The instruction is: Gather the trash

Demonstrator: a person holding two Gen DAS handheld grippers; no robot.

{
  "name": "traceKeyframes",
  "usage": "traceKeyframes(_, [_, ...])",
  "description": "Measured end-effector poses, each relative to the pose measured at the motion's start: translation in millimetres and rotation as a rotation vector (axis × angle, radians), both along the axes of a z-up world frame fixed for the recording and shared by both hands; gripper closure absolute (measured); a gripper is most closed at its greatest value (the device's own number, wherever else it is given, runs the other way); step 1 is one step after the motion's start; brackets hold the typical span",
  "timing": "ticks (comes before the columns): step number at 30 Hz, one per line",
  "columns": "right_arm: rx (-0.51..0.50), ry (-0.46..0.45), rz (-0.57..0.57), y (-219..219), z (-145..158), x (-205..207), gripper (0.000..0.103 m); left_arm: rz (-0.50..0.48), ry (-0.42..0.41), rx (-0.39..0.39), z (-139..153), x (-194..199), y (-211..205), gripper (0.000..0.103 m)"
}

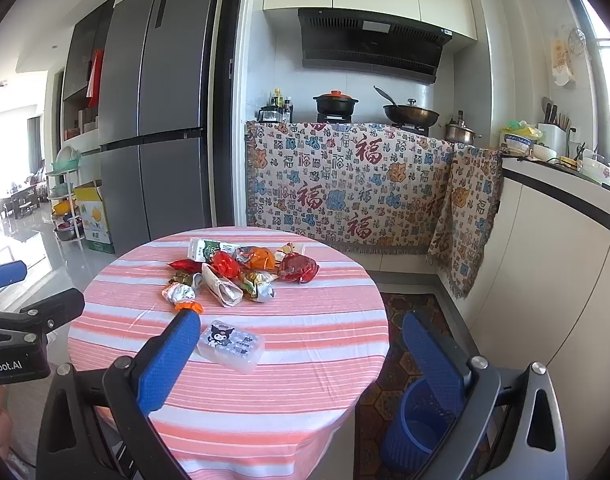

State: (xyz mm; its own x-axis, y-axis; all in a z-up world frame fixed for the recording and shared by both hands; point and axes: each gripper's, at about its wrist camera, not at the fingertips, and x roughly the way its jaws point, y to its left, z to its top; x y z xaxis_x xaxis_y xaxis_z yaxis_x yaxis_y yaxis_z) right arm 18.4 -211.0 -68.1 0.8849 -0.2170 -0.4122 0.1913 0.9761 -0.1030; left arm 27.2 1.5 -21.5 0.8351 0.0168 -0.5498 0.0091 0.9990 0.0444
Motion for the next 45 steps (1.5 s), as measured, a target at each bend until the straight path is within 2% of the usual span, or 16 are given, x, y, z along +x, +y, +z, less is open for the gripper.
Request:
traceKeyframes(10, [0.006, 0.016, -0.002, -3.9, -5.2, 6.5, 0.0, 0.001, 0.019, 0.005, -6.4, 7.0, -1.5, 0.0])
traceKeyframes(17, [0.025, 0.043, 0.0, -16.1, -19.2, 14.8, 0.0, 0.051, 0.06, 0.007, -22.1, 20.9, 18.4, 0.0])
traceKeyframes(22, [0.059, 0.107, 0.178, -22.6, -44.8, 45.7, 0.0, 0.061, 0.099, 0.008, -35.9, 32.5, 29.9, 0.0])
traceKeyframes(26, [0.141, 0.313, 0.47, -32.0, -91.6, 101.5, 0.0, 0.048, 0.12, 0.005, -44.8, 36.0, 31.0, 0.0])
traceKeyframes(27, [0.132, 0.351, 0.508, -34.0, -102.6, 113.8, 0.0, 0.044, 0.129, 0.006, -47.6, 37.0, 30.4, 0.0])
traceKeyframes(31, [0.058, 0.432, 0.601, -39.3, -137.2, 151.1, 0.0, 0.035, 0.157, 0.003, -57.9, 44.0, 27.7, 0.0])
traceKeyframes(34, [0.043, 0.475, 0.685, -39.5, -152.2, 170.9, 0.0, 0.031, 0.182, -0.03, -66.0, 53.5, 27.5, 0.0])
traceKeyframes(38, [0.017, 0.509, 0.765, -30.9, -162.6, 192.5, 0.0, 0.037, 0.208, -0.049, -77.2, 64.3, 26.0, 0.0])
traceKeyframes(45, [-0.009, 0.547, 0.84, -9.2, -170.4, 214.0, 0.0, 0.059, 0.271, -0.022, -100.8, 78.8, 22.3, 0.0])
